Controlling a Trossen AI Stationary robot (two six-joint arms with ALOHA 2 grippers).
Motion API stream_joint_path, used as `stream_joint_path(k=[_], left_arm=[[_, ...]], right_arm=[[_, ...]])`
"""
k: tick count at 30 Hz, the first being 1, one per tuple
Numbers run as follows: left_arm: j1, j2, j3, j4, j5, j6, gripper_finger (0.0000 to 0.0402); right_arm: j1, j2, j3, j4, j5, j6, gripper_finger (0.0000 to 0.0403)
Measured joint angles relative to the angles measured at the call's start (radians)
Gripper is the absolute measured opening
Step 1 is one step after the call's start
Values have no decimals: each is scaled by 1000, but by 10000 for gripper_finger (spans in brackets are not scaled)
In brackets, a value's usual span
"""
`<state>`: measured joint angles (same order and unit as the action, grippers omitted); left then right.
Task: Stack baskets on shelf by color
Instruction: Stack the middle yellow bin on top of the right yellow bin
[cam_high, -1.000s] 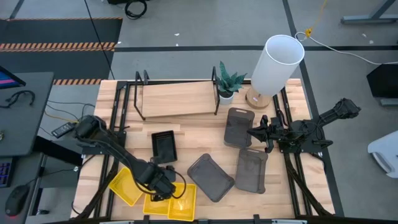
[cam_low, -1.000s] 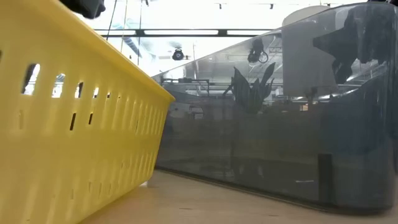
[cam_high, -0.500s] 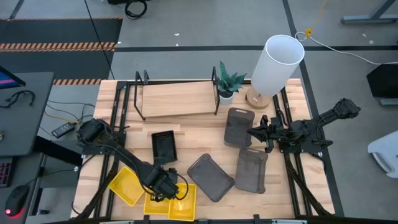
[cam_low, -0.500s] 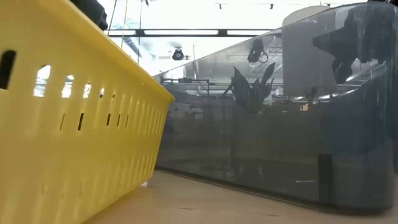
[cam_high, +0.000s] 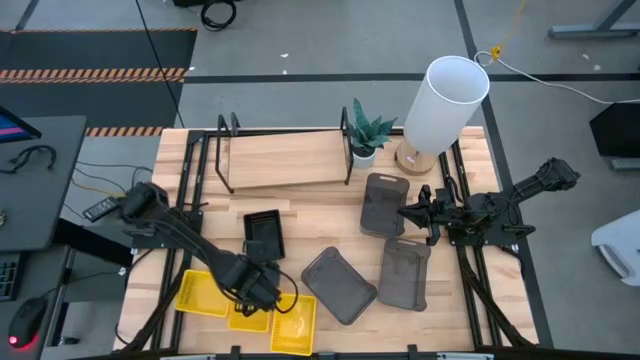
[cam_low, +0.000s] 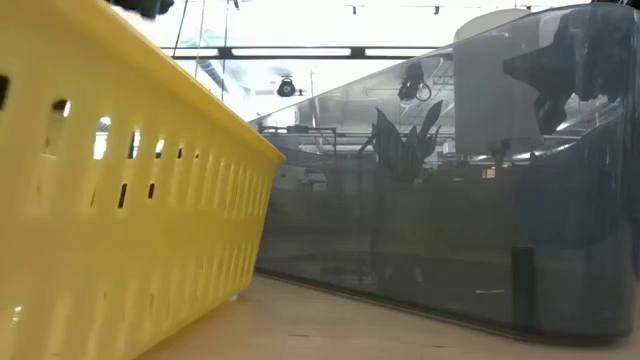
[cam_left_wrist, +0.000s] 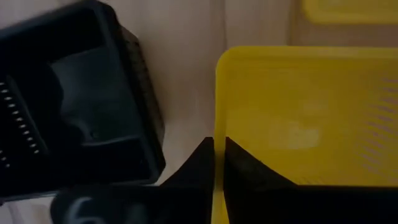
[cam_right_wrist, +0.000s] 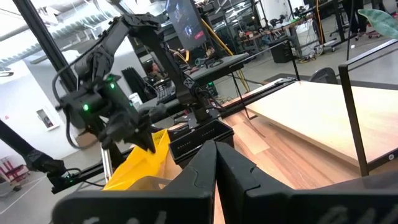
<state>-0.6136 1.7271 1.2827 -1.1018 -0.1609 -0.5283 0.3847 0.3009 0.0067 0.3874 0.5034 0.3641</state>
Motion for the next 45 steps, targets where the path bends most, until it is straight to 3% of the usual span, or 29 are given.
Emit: stream_joint_path(k=[18, 35, 45], left_arm=[[39, -239, 0, 78, 58, -90, 15], [89, -113, 0, 543, 187, -150, 15], [87, -31, 0, 499, 183, -160, 16]], right_arm=[[0, 0, 0, 0, 0, 0, 15], [0, 0, 0, 2, 0, 0, 15], [0, 0, 0, 3, 0, 0, 15]])
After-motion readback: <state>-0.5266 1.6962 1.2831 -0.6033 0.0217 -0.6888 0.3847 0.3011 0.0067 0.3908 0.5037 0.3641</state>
